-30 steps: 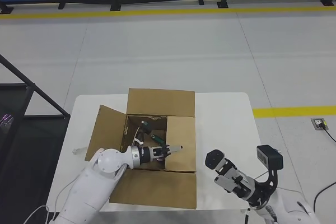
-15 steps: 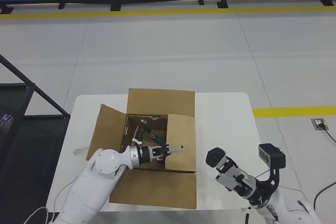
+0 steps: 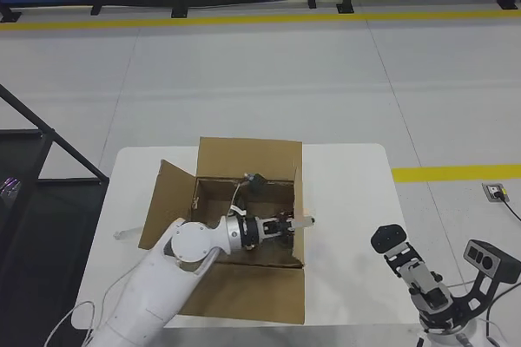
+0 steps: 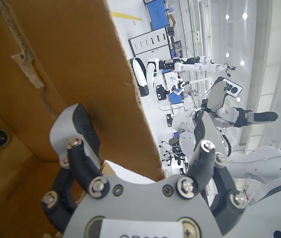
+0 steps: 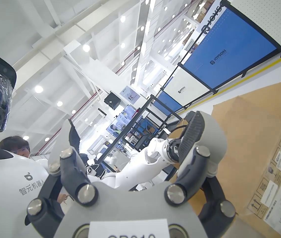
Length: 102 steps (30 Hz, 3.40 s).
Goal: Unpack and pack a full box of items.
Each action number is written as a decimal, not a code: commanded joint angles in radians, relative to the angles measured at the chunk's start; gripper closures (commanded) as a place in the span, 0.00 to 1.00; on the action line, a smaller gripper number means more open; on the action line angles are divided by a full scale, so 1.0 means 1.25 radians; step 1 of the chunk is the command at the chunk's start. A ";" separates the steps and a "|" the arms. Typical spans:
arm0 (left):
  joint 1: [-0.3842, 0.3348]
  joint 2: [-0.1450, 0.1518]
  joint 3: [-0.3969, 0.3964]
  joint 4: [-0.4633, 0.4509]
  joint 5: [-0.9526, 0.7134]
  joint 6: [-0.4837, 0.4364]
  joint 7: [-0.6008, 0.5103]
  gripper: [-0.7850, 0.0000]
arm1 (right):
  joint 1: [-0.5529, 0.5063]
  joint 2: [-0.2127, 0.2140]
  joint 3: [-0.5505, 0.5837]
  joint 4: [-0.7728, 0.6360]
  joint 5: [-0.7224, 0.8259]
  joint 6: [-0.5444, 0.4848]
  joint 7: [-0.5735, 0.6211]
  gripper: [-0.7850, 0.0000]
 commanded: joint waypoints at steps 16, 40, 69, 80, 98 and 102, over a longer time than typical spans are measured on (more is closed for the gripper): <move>-0.124 -0.094 0.167 0.187 0.003 0.012 0.060 0.00 | 0.000 0.000 0.000 0.000 0.000 0.000 0.000 0.00; 0.219 0.034 -0.286 -0.316 0.059 0.011 -0.003 0.00 | 0.173 0.006 -0.066 -0.077 -0.201 0.219 0.081 0.00; 0.699 0.083 -0.851 -0.503 -0.110 -0.097 0.103 0.00 | 1.046 -0.176 -0.862 0.499 -0.618 0.845 0.589 0.00; 0.698 0.083 -0.848 -0.505 -0.108 -0.090 0.111 0.00 | 1.039 -0.176 -0.864 0.505 -0.621 0.841 0.582 0.00; 0.702 0.088 -0.813 -0.494 -0.083 -0.066 0.139 0.00 | 1.110 -0.397 -1.052 0.987 -0.557 0.989 0.571 0.00; 0.706 0.089 -0.810 -0.496 -0.082 -0.066 0.140 0.00 | 1.115 -0.443 -1.059 1.081 -0.540 0.981 0.544 0.00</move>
